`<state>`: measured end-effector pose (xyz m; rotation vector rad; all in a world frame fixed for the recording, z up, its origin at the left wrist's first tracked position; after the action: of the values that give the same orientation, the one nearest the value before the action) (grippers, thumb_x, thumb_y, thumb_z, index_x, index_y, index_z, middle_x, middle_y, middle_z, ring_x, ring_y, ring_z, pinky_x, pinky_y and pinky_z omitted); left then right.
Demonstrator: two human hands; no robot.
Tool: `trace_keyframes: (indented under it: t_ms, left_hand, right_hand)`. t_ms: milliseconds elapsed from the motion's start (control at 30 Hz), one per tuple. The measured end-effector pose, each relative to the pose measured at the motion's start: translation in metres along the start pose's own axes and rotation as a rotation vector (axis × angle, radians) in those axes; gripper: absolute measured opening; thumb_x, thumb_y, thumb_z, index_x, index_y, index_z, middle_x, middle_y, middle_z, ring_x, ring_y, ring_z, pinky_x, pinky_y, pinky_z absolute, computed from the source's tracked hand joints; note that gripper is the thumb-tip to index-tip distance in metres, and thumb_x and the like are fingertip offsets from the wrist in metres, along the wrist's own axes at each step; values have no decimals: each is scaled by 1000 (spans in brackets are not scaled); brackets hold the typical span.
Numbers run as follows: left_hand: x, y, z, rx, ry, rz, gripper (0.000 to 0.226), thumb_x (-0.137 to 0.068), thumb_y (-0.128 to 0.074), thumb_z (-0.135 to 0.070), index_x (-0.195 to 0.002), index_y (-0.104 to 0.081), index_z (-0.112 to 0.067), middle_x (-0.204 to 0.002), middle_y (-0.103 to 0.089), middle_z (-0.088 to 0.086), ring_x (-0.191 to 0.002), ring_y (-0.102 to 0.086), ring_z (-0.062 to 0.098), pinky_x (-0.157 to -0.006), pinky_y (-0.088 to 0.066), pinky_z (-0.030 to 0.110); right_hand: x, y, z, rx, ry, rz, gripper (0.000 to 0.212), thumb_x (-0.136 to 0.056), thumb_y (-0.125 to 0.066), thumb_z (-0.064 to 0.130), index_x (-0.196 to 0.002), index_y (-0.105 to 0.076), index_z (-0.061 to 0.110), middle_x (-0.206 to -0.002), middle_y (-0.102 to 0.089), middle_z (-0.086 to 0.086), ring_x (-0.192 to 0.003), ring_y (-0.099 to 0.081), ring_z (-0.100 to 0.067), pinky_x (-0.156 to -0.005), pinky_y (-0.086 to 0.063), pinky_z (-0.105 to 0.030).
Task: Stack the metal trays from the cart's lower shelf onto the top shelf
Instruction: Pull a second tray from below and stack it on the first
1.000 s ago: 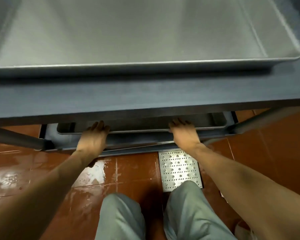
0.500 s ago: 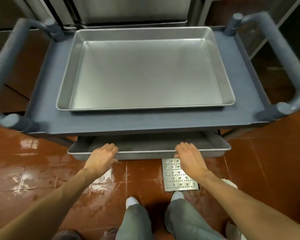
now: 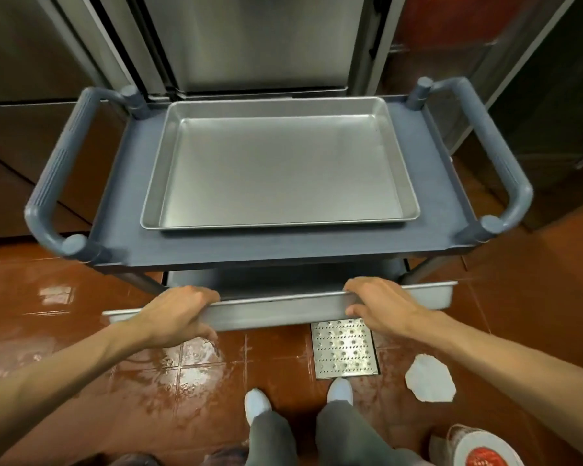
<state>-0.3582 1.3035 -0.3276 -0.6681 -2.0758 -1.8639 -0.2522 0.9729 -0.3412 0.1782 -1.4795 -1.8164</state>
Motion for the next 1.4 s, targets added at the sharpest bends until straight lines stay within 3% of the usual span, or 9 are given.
trace_keyframes:
  t_ms: [267, 367, 467, 600, 700, 833, 933, 1200, 1400]
  left_hand:
    - [42, 87, -20, 123, -29, -55, 49, -60, -65, -75, -93, -53, -42, -80, -64, -16, -73, -58, 1, -64, -48, 26]
    - [62, 125, -31, 134, -64, -131, 50, -51, -59, -92, -74, -43, -50, -52, -51, -18, -54, -50, -4, -46, -31, 17]
    - [85, 169, -35, 164, -92, -186, 58, -48, -54, -97, -72, -47, -45, -62, -58, -31, -57, -54, -3, -45, -38, 18]
    - [107, 225, -34, 215, -184, -338, 61, -52, -61, -92, -83, -59, -40, -69, -67, -13, -59, -64, 7, -50, -51, 29]
    - [117, 267, -37, 179, -283, -479, 53, -58, -64, -87, -83, -61, -41, -73, -66, -20, -57, -63, 0, -42, -40, 8]
    - [119, 310, -33, 70, -313, -619, 52, -59, -64, -86, -80, -61, -39, -63, -61, -8, -49, -57, 9, -37, -37, 16]
    - [118, 337, -30, 31, -327, -674, 44, -59, -65, -85, -78, -57, -46, -70, -63, -21, -50, -57, 1, -39, -33, 7]
    - [59, 323, -9, -349, -217, -863, 61, -67, -41, -88, -71, -40, -28, -43, -45, -8, -38, -51, 24, -40, -31, 24]
    - [-32, 258, 12, -480, -237, -843, 54, -74, -70, -59, -69, -51, -10, -52, -64, 10, -39, -60, 33, -37, -31, 26]
  right_hand:
    - [28, 81, 30, 91, 45, -8, 51, -64, -61, 77, -89, -47, 35, -85, -62, 11, -68, -51, -10, -56, -35, -26]
    - [43, 122, 45, 63, 24, -19, 55, -55, -58, 84, -80, -45, 37, -68, -50, 16, -61, -47, -1, -47, -29, -21]
    - [59, 172, 61, 79, 55, -62, 57, -49, -54, 90, -69, -47, 37, -65, -54, 13, -61, -52, -3, -45, -29, -18]
    - [77, 245, 75, 42, 139, -163, 65, -46, -50, 96, -74, -58, 37, -75, -63, 24, -73, -57, 9, -42, -41, -20]
    - [80, 294, 82, 38, 195, -249, 72, -46, -52, 96, -78, -64, 33, -74, -66, 18, -63, -62, 2, -46, -47, -23]
    - [78, 342, 88, 29, 278, -317, 66, -52, -57, 92, -76, -67, 31, -74, -69, 14, -61, -64, -1, -51, -48, -23]
    - [75, 364, 94, 32, 304, -378, 54, -55, -63, 82, -76, -68, 33, -73, -69, 16, -63, -64, 2, -56, -50, -23]
    - [4, 325, 71, 325, 161, -642, 60, -58, -60, 80, -70, -38, 25, -64, -55, 11, -61, -54, -18, -54, -35, -32]
    - [-79, 253, 30, 317, 143, -696, 46, -71, -76, 53, -71, -45, 18, -75, -65, -4, -72, -60, -32, -57, -29, -33]
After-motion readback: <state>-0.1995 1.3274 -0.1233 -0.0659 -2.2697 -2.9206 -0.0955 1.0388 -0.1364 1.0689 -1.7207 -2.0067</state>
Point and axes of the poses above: each hand's wrist, its own x-axis away from the middle knuckle, its own y-axis out of the back of the hand, z = x × y, the point moved 1 cm from there along -x, towards the middle knuckle
